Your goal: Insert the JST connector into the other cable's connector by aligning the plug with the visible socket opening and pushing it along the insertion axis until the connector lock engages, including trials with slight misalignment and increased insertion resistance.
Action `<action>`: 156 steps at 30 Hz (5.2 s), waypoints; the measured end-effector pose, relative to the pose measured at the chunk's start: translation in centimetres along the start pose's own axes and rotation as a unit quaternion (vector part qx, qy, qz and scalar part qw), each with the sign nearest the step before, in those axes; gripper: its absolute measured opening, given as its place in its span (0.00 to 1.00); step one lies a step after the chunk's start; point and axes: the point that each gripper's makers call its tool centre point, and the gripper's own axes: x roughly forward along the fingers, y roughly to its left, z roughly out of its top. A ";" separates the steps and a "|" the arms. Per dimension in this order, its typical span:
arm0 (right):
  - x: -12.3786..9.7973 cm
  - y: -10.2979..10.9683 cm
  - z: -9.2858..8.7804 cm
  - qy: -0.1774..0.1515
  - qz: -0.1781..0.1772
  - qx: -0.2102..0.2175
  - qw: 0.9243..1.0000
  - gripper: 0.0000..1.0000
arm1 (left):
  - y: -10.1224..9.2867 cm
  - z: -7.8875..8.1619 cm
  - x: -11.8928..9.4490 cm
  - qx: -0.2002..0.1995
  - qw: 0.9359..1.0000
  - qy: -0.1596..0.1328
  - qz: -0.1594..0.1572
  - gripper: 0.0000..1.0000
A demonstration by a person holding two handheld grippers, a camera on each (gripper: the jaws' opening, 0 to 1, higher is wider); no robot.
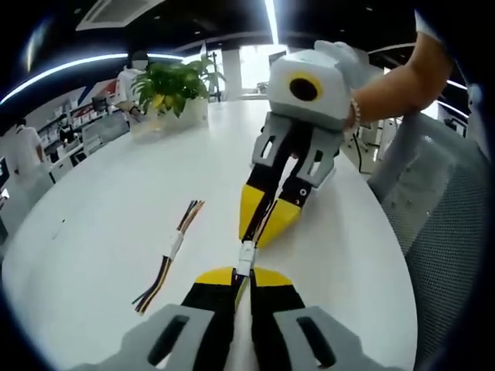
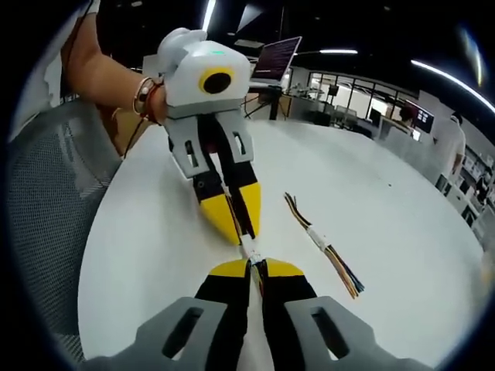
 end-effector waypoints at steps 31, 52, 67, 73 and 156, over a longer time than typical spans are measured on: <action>1.5 -4.3 -0.4 0.002 -0.009 -0.010 1.000 0.03 | 4.1 0.3 1.8 0.003 1.000 -0.001 0.007 0.00; 2.2 -4.1 -0.9 0.006 0.001 -0.003 1.000 0.04 | 4.2 -0.6 2.1 -0.008 1.000 0.004 -0.002 0.01; 2.2 -4.2 -1.0 0.015 0.010 0.023 1.000 0.04 | 4.3 -0.8 2.0 -0.027 1.000 0.014 -0.005 0.01; 2.2 -4.2 -1.0 0.021 0.010 0.015 1.000 0.05 | 4.3 -0.8 2.1 -0.027 1.000 0.014 -0.004 0.01; -10.0 0.4 0.5 -0.002 -0.134 0.132 0.982 0.72 | -2.2 -0.5 -13.0 -0.097 0.988 -0.039 0.116 0.82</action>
